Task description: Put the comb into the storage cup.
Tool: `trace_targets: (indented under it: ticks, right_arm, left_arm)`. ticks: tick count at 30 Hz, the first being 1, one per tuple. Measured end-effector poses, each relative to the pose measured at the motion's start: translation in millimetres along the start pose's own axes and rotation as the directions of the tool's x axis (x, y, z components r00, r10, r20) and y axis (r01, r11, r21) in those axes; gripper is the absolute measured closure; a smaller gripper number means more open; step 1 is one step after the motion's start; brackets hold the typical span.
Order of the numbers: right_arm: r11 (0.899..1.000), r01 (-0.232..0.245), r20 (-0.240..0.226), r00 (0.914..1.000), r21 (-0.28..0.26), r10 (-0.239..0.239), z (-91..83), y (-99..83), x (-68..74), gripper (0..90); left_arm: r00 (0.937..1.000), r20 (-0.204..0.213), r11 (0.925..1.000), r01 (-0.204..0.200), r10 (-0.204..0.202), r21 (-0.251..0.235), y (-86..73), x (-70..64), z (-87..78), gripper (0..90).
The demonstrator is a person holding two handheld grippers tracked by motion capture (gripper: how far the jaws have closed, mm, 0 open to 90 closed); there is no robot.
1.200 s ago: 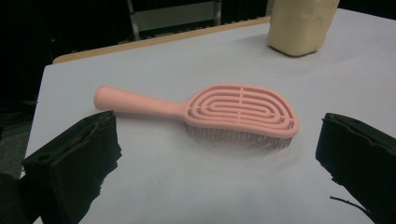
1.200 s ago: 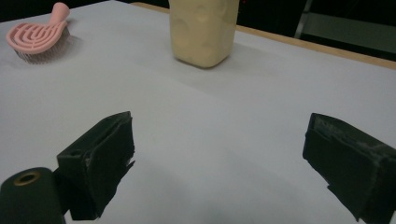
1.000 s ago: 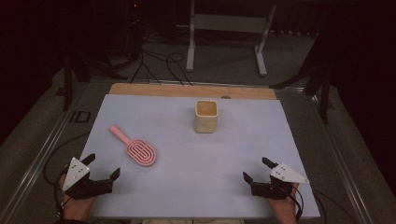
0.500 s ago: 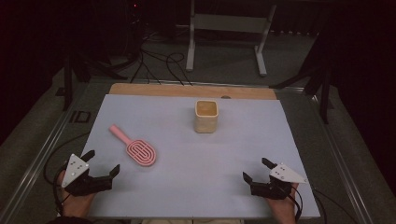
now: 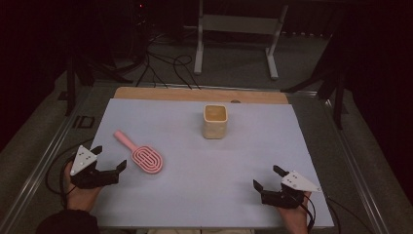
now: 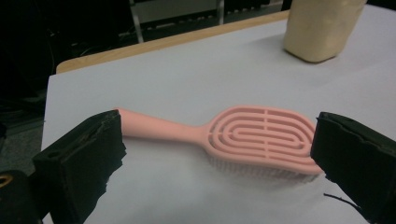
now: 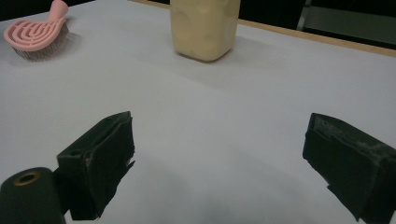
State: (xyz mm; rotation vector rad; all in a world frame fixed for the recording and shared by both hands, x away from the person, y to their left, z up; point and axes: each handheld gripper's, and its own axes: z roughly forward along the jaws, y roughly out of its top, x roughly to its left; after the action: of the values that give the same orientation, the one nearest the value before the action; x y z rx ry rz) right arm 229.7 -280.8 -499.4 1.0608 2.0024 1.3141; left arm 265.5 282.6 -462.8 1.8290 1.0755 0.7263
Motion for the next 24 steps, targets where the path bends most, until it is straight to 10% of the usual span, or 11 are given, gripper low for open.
trace_targets:
  ticks: [14,24]
  right_arm:
    - [1.0,-0.003,0.003,1.0,-0.006,0.003,-0.7,0.2,-0.7,8.7]
    - [1.0,-0.003,0.0,1.0,-0.008,0.003,-0.7,0.3,-0.7,8.6]
  left_arm:
    - [0.9979,0.025,0.9956,-0.061,0.059,0.071,31.9,10.0,32.5,6.4]
    - [0.9994,0.013,0.9925,-0.035,0.033,0.117,50.1,22.0,60.0,11.2]
